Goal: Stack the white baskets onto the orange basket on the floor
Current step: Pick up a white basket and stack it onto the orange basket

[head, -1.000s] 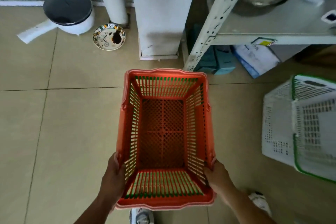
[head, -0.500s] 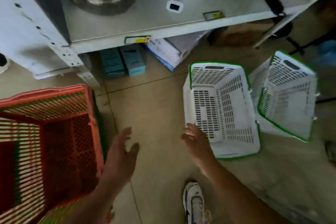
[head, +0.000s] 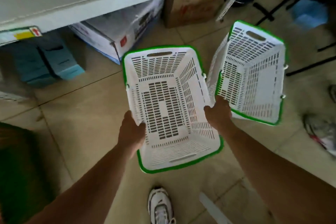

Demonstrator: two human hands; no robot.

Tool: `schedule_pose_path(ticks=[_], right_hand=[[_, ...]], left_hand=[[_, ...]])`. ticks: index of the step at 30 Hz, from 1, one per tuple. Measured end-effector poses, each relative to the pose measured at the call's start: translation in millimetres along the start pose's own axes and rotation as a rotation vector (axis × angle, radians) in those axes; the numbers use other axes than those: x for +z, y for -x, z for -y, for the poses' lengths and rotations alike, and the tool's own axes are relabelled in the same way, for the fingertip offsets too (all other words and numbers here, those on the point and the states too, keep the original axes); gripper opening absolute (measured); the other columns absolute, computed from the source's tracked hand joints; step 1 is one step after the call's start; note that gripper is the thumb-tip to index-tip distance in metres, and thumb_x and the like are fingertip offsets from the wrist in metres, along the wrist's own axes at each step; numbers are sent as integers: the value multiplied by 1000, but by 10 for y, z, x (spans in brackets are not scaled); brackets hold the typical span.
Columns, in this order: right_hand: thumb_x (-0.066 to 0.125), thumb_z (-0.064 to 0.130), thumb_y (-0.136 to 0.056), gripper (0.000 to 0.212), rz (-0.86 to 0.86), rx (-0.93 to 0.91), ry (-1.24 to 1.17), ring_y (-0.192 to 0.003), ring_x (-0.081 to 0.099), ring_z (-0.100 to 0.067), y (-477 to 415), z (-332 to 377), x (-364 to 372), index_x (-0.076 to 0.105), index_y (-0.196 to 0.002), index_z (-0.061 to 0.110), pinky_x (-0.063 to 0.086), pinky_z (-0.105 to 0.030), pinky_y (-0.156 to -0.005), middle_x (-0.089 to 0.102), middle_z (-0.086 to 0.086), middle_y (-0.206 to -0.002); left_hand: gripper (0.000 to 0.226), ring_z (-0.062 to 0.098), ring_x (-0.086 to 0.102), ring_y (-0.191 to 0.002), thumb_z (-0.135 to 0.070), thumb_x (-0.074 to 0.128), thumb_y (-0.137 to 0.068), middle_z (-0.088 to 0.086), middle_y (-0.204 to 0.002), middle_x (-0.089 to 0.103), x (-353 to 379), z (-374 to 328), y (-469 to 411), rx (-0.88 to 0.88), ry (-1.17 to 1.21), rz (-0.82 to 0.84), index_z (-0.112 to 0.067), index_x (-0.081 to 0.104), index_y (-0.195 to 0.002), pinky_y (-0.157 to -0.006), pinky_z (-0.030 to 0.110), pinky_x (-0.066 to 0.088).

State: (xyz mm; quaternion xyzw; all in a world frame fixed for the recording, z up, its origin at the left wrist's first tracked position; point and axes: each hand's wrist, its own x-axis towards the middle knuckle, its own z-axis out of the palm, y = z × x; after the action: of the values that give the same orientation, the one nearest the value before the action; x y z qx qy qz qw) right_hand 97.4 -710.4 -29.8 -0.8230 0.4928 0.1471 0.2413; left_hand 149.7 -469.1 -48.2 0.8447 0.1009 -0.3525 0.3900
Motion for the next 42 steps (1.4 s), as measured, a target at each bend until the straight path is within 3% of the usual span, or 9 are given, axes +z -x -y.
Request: schedule_pose_path(ticks=[5,8,12,15,19,24,29,38,42], right_hand=[[57,18,-89,64,50,-29,22,-138,35,-36,-41,-188,163,31,-146,1,32,-38,-113,29,-21,-152],[57,26,-86,60,63,-36,60,-129,47,-38,26,-216,224,40,-142,11,40,-46,-109,48,-20,-141],[53,22,-87,32,25,-123,7,-102,63,-35,378,-194,190,57,-117,9,54,-50,-91,67,-16,-114],[54,14,-93,17,-25,-199,-79,-81,62,-23,1004,51,-21,56,-109,9,51,-34,-74,67,-6,-95],[54,20,-95,6,21,-313,-99,-60,58,-3,2009,463,-363,51,-100,20,38,-19,-48,61,13,-73],[62,22,-91,15,56,-422,-222,-53,61,-3,3402,1247,-540,54,-102,28,36,-18,-49,66,16,-61],[52,45,-73,20,199,-561,-342,-63,54,31,4610,2048,-115,48,-93,44,40,-11,-43,51,59,-67],[53,16,-95,14,250,-640,-308,-72,68,3,5140,2503,1618,54,-106,24,51,-8,-50,68,14,-81],[52,17,-95,21,210,-618,-223,-76,70,-13,5018,2468,2274,58,-115,15,62,-32,-67,72,-1,-97]], left_hand=[[37,21,50,-85,-19,54,-87,-3,-101,52,4,22,3,-89,-42,12,-15,41,-121,-75,32,43],[25,27,62,-86,-16,50,-79,-4,-92,60,-162,121,37,-132,-4,-7,-22,43,-103,-82,45,55],[30,20,65,-85,-16,55,-77,-11,-96,64,-565,300,348,-129,27,-5,-31,49,-101,-78,44,57],[33,11,65,-83,-13,57,-85,-12,-104,64,-1043,459,813,-102,72,-44,-31,50,-112,-64,34,55],[43,13,65,-98,-8,58,-87,-16,-106,63,-1986,684,1637,-38,169,-50,-45,48,-108,-82,47,58],[51,-2,69,-77,-41,59,-54,-14,-93,74,-3391,1267,2537,85,46,-303,-61,53,-101,-67,21,54],[38,12,72,-78,-49,58,-63,-11,-95,75,-4495,2217,2991,42,66,-582,-54,59,-101,-58,34,56],[15,9,62,-76,-12,59,-90,-11,-84,65,-5028,3363,2708,-57,100,-757,-24,61,-100,-59,22,41],[19,19,65,-77,-29,51,-90,-5,-91,67,-4824,3973,2293,-72,68,-707,-24,60,-106,-65,34,49]])
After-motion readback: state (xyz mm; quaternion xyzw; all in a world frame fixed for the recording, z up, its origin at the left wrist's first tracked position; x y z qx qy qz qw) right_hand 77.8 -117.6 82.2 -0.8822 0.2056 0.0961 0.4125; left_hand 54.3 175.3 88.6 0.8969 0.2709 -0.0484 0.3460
